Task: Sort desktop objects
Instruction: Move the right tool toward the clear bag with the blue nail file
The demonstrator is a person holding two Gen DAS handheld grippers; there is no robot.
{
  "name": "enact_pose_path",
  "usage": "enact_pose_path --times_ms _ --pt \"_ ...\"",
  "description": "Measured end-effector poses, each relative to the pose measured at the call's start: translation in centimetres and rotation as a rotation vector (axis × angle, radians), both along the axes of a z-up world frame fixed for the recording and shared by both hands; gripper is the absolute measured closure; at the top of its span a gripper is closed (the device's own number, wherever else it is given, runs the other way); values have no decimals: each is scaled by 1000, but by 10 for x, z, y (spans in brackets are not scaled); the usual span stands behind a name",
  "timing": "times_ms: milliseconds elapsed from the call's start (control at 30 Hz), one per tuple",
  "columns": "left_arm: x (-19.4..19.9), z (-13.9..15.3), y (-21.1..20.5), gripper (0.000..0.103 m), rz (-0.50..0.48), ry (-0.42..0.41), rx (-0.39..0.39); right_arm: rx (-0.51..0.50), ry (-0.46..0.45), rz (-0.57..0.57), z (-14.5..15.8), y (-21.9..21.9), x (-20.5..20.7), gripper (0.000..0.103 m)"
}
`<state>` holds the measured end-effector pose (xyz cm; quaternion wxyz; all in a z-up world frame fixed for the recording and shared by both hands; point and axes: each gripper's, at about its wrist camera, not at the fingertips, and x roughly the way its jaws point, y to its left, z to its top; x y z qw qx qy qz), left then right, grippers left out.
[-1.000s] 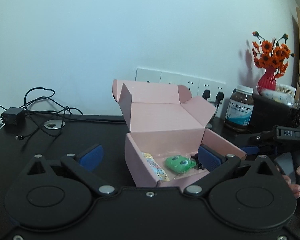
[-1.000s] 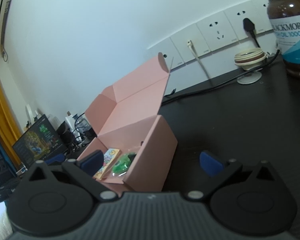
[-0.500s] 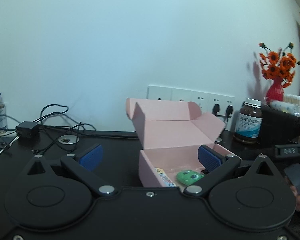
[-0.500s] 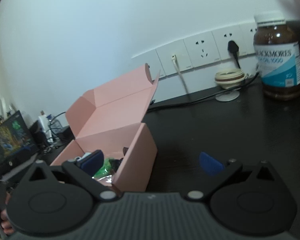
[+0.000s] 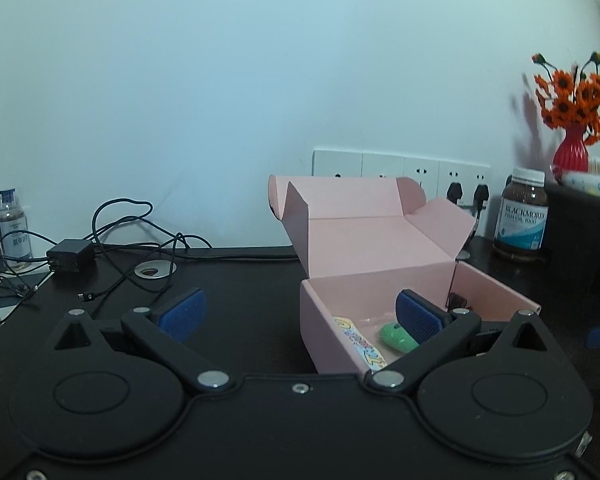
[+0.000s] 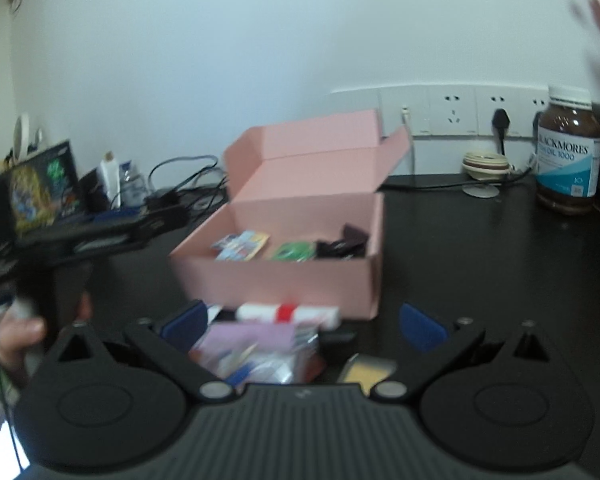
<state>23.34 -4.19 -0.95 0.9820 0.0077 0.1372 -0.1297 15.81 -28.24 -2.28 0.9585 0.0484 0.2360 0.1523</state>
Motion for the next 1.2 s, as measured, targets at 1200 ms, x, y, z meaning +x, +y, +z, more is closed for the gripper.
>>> enact_pose_path --times_ms 1200 --pt "7 0 1 0 87 34 21 -215 73 -49 -28 60 -12 22"
